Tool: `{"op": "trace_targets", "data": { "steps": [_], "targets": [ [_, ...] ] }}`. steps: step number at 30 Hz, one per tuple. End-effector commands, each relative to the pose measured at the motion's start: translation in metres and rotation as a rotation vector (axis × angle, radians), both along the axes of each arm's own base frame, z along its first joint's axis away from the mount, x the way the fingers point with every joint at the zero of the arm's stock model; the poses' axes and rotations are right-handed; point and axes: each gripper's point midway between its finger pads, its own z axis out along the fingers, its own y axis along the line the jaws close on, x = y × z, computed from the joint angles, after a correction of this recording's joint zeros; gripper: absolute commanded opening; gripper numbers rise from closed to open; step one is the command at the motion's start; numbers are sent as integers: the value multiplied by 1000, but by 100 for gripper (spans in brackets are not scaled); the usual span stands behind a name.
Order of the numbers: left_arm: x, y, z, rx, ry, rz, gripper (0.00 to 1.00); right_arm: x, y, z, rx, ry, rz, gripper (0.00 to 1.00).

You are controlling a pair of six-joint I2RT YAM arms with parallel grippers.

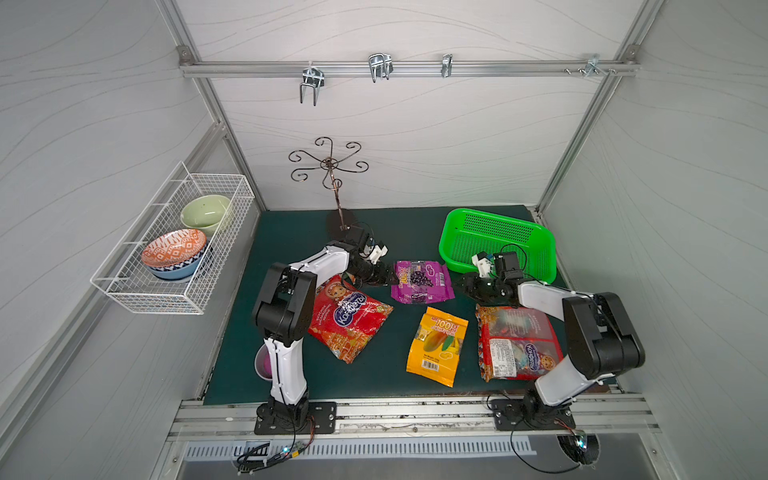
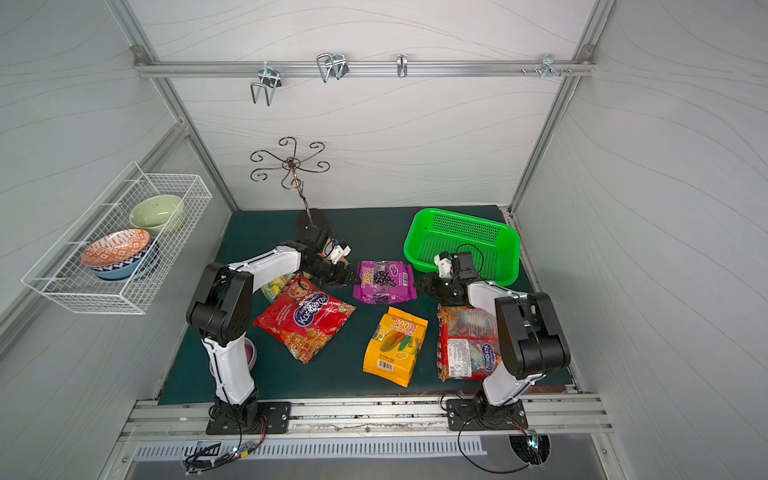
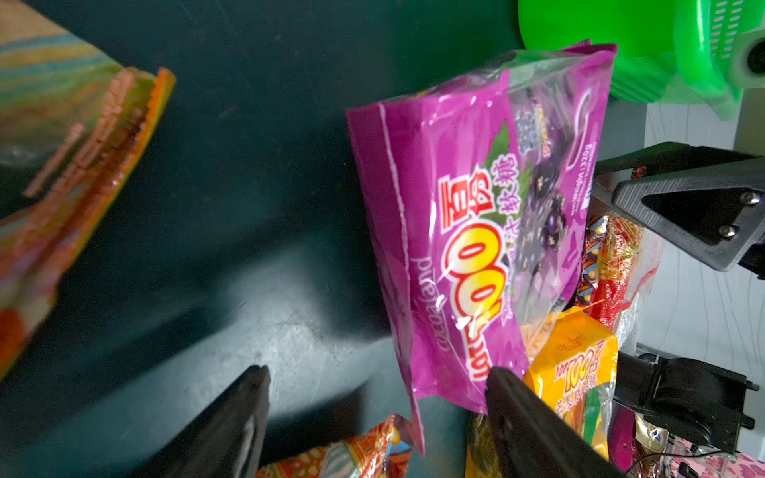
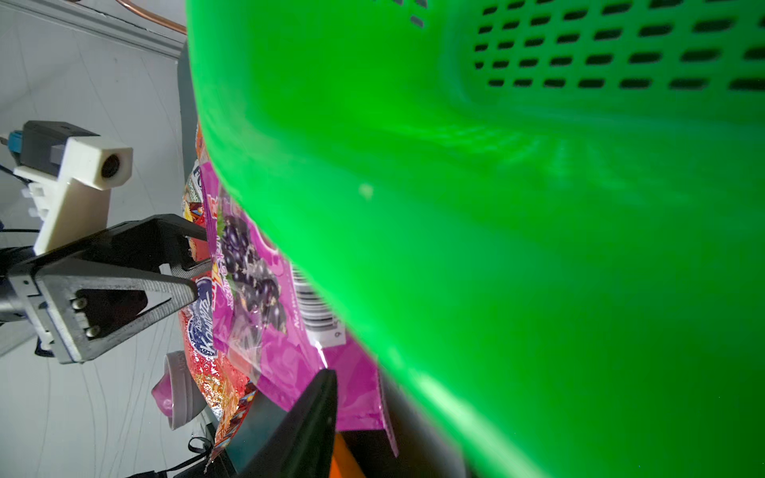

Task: Put the candies in the basket
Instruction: Pick up the candy at the center of the board.

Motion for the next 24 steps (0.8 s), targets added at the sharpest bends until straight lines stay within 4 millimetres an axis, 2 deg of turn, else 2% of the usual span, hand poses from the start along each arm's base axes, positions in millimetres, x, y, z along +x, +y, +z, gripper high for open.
{"op": "trace_targets", "data": {
  "steps": [1, 8, 12, 14, 18, 24],
  "targets": [
    [14, -9, 6, -26, -37, -17, 85, -4, 12, -9, 37, 41, 30, 44],
    [13, -10, 4, -26, -26, -21, 84, -9, 29, -7, -54, -11, 81, 40],
    [15, -13, 4, -38, -13, -33, 78, -10, 31, -5, -82, -42, 83, 40],
    [15, -15, 4, -47, -9, -43, 71, -10, 31, -6, -84, -45, 86, 38],
    [18, -16, 1, -47, -1, -33, 49, -10, 36, -5, -65, -52, 103, 32],
    [18, -13, -3, -27, -4, -24, 31, -11, 33, 3, -86, -98, 76, 31]
  ]
}}
